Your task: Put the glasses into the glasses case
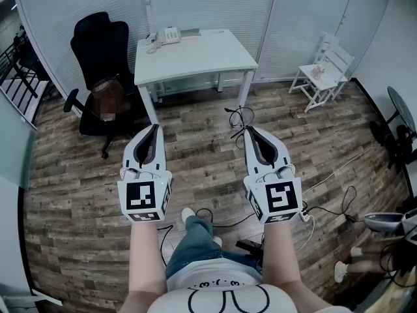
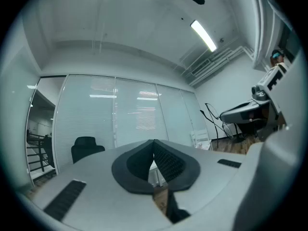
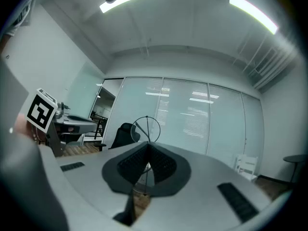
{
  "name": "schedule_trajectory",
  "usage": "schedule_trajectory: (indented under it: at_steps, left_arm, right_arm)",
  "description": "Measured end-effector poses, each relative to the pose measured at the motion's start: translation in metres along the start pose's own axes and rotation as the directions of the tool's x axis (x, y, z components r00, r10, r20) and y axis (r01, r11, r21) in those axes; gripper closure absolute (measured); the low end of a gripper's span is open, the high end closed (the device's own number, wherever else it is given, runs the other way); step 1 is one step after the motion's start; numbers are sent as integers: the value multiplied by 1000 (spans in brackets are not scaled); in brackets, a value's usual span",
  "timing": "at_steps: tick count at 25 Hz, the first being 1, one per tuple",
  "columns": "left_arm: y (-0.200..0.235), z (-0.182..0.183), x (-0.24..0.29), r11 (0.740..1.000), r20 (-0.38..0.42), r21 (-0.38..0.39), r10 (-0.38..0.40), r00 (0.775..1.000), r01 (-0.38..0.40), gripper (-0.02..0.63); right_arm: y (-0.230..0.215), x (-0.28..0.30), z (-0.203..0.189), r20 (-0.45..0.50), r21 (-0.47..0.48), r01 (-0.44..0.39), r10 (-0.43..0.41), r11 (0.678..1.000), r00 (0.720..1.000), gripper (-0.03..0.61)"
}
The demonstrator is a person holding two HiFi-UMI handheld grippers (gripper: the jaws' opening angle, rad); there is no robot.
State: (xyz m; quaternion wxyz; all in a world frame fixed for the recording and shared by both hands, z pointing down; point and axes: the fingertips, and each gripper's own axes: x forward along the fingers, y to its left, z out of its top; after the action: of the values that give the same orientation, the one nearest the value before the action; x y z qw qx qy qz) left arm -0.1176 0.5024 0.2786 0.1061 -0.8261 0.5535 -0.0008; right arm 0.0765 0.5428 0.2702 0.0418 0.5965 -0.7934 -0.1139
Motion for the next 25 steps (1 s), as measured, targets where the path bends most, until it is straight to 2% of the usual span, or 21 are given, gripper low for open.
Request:
schedule_trajectory:
  at_steps: [9,16,21,25]
  left_arm:
    - [-13,-1,2,1000,2,-6,-13,1000,13,597]
    - [-17,-11,19,999,-8,-28,-27,1000,26,597]
    - [-12,-24,53,999,-11,-27,-48,999,47,597]
    - [8,-37,97,999,-12,-27,-47,999,47,597]
  right_arm:
    - [-7,-7,-6,1,6,4,-4,1000,1000,563]
    - [-12,2,-20,-26,21,-25,25,999,999,563]
    - [-26,34,-32,-34,31,-13,14,999,999,563]
    - [-38,82,-43,-37,36,-10,11,999,999,563]
